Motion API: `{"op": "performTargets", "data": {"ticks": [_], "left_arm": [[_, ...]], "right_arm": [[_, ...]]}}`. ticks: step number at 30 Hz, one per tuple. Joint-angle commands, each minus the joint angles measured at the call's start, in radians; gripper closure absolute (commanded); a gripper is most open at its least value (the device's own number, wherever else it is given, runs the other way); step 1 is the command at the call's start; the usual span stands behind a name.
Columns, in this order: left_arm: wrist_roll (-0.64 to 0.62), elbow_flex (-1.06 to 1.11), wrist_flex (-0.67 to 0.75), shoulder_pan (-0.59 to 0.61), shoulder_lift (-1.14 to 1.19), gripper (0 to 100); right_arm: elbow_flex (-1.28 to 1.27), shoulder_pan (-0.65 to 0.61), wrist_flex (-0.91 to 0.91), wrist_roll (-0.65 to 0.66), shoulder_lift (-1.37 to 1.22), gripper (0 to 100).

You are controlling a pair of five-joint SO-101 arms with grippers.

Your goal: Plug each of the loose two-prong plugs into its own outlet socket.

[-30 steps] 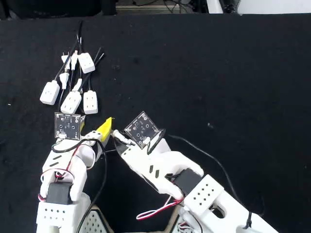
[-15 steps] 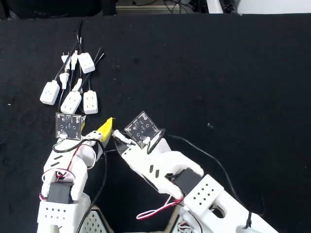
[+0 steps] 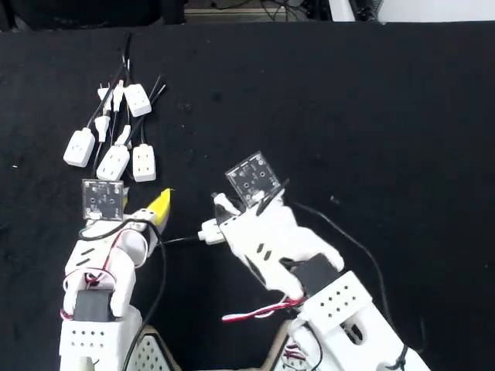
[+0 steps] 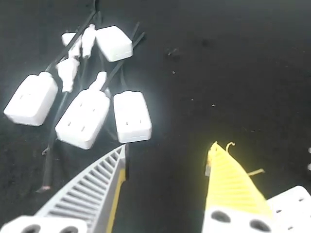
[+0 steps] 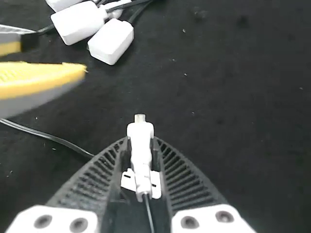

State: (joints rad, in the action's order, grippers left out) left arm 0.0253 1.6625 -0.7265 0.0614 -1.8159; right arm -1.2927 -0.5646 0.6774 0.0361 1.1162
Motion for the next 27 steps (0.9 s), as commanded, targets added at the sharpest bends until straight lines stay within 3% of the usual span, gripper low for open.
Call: {"op": "performTargets", "data": {"ticks": [1,6,27], "left_arm": [[-0.005,-0.021,0.005,0.021,-0.006,74],[-0.005,-0.015,0.005,0.016,-0.006,74],[-0.005,-0.001,0.003,0.015,-0.005,74]], "right_arm": [[0.097,0.025,0.044,0.008,0.03,98.8],[0.222,0.026,0.175,0.103,-0.03,98.8],[0.958,0.026,0.798,0.101,-0.811,98.8]]}}
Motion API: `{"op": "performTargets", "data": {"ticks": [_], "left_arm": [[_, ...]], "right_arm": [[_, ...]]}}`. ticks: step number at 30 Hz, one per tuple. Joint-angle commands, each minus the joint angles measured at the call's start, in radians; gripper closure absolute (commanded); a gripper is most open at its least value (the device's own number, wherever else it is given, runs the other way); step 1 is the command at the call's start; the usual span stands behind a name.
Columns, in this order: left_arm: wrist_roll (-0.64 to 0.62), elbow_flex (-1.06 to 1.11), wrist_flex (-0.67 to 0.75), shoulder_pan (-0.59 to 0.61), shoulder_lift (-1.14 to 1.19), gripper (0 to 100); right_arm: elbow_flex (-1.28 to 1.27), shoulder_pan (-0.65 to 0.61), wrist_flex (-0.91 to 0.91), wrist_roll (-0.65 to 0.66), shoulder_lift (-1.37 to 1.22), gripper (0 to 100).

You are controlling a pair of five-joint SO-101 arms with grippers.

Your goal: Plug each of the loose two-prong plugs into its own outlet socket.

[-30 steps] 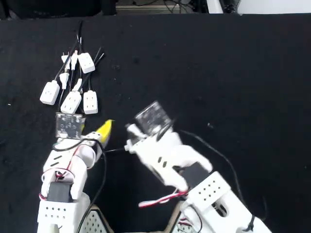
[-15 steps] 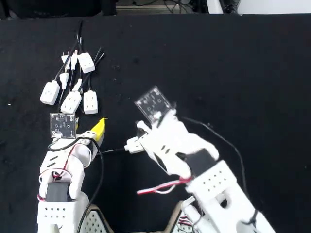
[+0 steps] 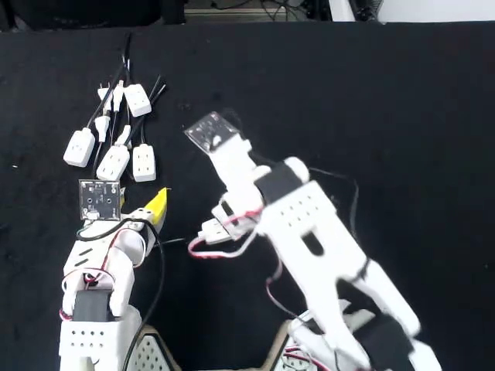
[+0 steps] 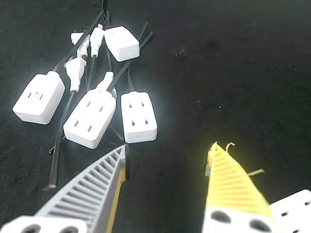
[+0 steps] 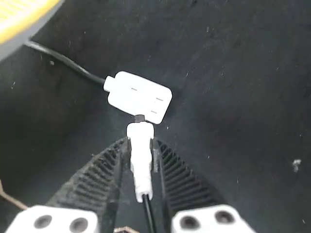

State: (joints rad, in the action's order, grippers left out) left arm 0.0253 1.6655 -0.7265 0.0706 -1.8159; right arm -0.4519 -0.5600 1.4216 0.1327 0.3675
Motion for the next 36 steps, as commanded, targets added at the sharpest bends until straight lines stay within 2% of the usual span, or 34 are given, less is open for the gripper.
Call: {"op": "performTargets", "data": {"ticks": [1,6,13,18,25,33,36], "left_arm": [[-0.005,-0.004,0.003,0.005,-0.005,74],[-0.005,-0.002,0.003,0.005,-0.005,74],[-0.005,-0.002,0.003,0.005,-0.005,74],[-0.005,-0.004,0.003,0.005,-0.005,74],[-0.005,-0.004,0.003,0.005,-0.005,74],[-0.005,-0.004,0.003,0.005,-0.005,74],[-0.005,-0.004,0.003,0.007,-0.005,74]], "right_arm": [[0.137,0.021,0.066,0.005,-0.087,98.8],[0.199,0.018,0.083,-0.008,-0.188,98.8],[0.288,0.017,0.16,-0.198,-0.334,98.7],[0.372,0.023,0.23,-0.236,-0.401,98.7],[0.384,0.021,0.184,-0.324,-0.476,98.7],[0.38,0.021,0.141,-0.33,-0.493,98.7],[0.377,0.023,0.123,-0.394,-0.495,98.7]]}}
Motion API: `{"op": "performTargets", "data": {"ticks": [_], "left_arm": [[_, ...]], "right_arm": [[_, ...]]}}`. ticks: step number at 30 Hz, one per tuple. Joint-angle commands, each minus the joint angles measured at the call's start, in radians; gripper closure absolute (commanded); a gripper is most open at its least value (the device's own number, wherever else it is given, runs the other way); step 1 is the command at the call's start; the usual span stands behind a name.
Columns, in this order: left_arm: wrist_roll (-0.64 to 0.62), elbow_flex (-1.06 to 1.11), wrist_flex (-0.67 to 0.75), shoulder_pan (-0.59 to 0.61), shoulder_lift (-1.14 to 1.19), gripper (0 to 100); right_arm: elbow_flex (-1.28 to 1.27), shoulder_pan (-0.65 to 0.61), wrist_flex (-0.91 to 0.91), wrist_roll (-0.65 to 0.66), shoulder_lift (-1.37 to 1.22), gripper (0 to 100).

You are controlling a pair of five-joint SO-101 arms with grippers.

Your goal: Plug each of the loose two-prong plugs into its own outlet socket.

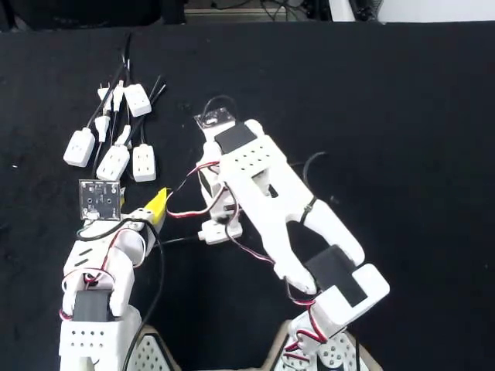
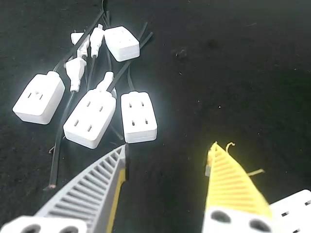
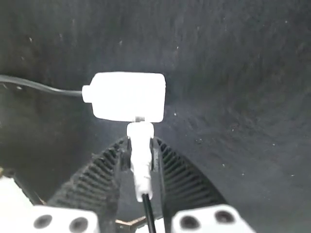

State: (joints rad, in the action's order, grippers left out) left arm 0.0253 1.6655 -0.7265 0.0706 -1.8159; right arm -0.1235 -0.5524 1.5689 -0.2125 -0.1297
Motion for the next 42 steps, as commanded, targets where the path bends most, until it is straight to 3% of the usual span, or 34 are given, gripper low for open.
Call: {"op": "performTargets", "data": {"ticks": [1,20,42], "left_arm": [[-0.005,-0.004,0.003,0.007,-0.005,74],[-0.005,-0.007,0.003,0.01,-0.005,74],[-0.005,-0.008,0.003,0.013,-0.005,74]], "right_arm": [[0.05,0.015,-0.029,-0.064,0.002,98.7],[0.05,0.075,-0.035,-0.066,0.002,98.7],[0.054,0.048,-0.038,0.046,-0.088,98.7]]}}
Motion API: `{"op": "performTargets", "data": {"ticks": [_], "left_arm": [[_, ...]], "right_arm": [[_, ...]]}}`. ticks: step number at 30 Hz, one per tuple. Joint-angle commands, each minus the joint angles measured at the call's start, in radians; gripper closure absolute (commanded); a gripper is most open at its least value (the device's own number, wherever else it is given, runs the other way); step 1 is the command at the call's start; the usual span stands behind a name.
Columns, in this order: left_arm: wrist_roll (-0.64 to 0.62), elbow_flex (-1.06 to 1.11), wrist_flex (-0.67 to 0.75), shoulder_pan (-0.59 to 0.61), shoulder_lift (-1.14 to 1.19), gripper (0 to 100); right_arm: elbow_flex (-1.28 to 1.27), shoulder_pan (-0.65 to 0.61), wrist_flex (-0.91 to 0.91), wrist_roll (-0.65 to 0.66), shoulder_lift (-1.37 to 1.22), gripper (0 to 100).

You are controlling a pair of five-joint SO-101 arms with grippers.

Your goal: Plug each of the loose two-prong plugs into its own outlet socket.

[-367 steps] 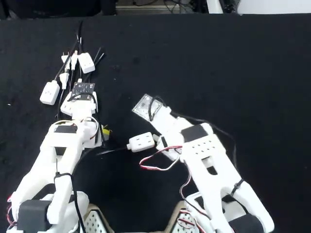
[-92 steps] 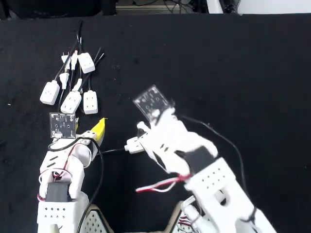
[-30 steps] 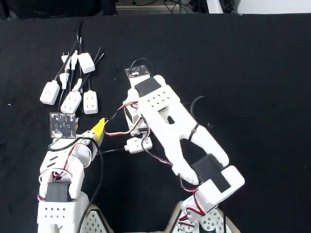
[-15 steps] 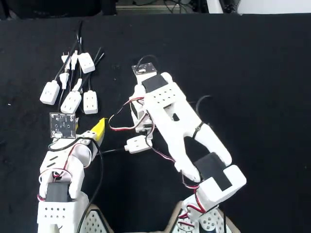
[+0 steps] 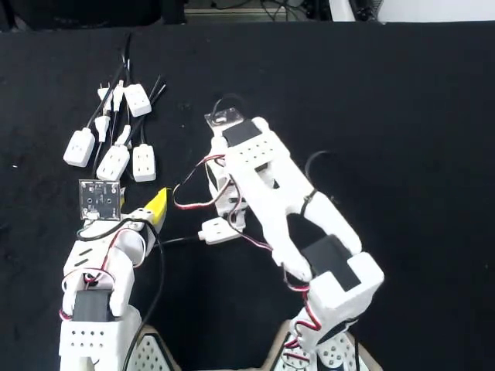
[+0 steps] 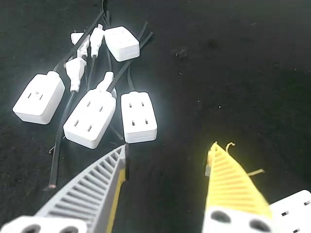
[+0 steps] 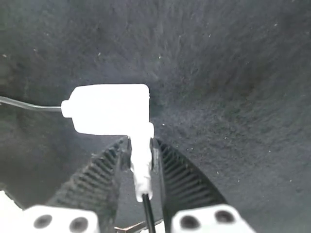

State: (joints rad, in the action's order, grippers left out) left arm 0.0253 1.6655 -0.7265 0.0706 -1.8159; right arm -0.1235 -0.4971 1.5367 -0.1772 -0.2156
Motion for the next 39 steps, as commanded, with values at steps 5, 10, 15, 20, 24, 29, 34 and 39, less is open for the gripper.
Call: {"op": "performTargets", "data": {"ticks": [5,10,15,20,24,29,34,39], "left_arm": [[-0.005,-0.008,0.003,0.013,-0.005,74],[-0.005,-0.008,0.003,0.013,-0.006,74],[-0.005,-0.008,0.003,0.013,-0.006,74],[-0.005,-0.008,0.003,0.013,-0.006,74],[-0.005,-0.008,0.003,0.015,-0.006,74],[-0.005,-0.008,0.003,0.015,-0.006,74],[-0.005,-0.008,0.003,0.015,-0.006,74],[-0.005,-0.008,0.003,0.013,-0.006,74]], "right_arm": [[0.054,-0.009,-0.005,0.006,-0.004,98.7],[0.056,-0.023,-0.011,0.005,-0.005,98.7],[0.059,-0.061,-0.012,-0.066,-0.012,98.7],[0.081,-0.064,-0.006,-0.068,-0.013,98.7],[0.076,-0.061,-0.008,-0.068,-0.013,98.7],[0.076,-0.057,-0.005,-0.069,-0.013,98.7],[0.081,-0.002,-0.011,-0.069,-0.013,98.7],[0.074,0.005,-0.005,-0.066,-0.013,98.7]]}}
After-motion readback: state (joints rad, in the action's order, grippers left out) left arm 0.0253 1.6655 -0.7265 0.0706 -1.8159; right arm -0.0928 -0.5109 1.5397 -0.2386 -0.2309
